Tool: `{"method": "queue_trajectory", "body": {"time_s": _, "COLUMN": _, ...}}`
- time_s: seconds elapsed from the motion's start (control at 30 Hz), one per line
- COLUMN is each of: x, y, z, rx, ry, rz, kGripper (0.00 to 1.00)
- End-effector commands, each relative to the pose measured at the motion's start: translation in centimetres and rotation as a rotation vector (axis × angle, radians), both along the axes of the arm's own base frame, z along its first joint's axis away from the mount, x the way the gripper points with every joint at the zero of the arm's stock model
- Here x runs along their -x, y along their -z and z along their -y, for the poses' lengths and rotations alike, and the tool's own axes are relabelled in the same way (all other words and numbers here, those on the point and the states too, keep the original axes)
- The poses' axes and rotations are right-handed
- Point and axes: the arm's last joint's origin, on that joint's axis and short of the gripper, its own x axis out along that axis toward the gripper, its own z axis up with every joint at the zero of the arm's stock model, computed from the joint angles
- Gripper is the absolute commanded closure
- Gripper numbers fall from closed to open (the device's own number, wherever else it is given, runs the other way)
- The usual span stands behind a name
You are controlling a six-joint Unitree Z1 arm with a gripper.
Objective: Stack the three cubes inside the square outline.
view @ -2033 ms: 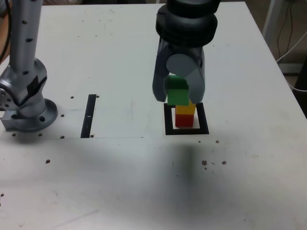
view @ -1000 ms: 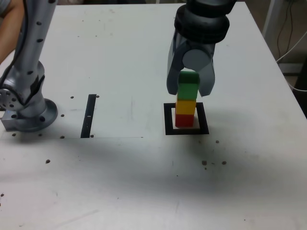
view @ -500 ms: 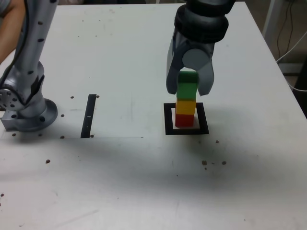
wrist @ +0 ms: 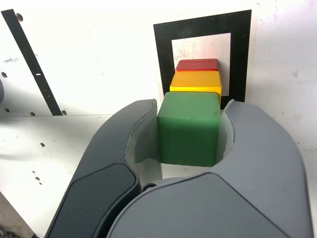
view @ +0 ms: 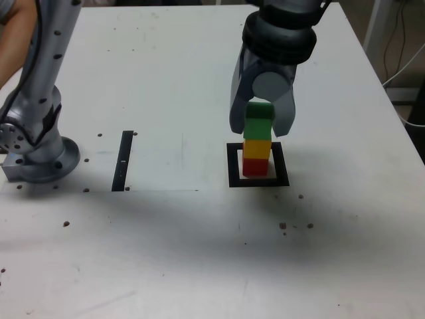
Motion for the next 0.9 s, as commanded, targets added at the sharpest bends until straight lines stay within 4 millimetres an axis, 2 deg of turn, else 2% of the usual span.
{"method": "queue_trajectory", "body": {"time_s": 0.0, "x": -0.15, "y": 0.03, "z": -0.07, "rx": 0.001, "ry": 0.0, "rz": 0.0, "kGripper": 0.65}}
{"method": "queue_trajectory", "body": {"time_s": 0.3, "x": -0.11, "y": 0.15, "z": -0.28, "rx": 0.003, "ry": -0.004, "rz": -0.007, "kGripper": 0.41}}
{"method": "queue_trajectory", "body": {"time_s": 0.77, "x": 0.3, "y": 0.66, "z": -0.37, "rx": 0.016, "ry": -0.018, "rz": -0.042, "kGripper": 0.4}}
{"method": "queue_trajectory", "body": {"time_s": 0.8, "x": 0.31, "y": 0.66, "z": -0.37, "rx": 0.016, "ry": -0.018, "rz": -0.042, "kGripper": 0.38}}
{"method": "queue_trajectory", "body": {"time_s": 0.87, "x": 0.32, "y": 0.62, "z": -0.37, "rx": 0.017, "ry": -0.019, "rz": -0.039, "kGripper": 0.28}}
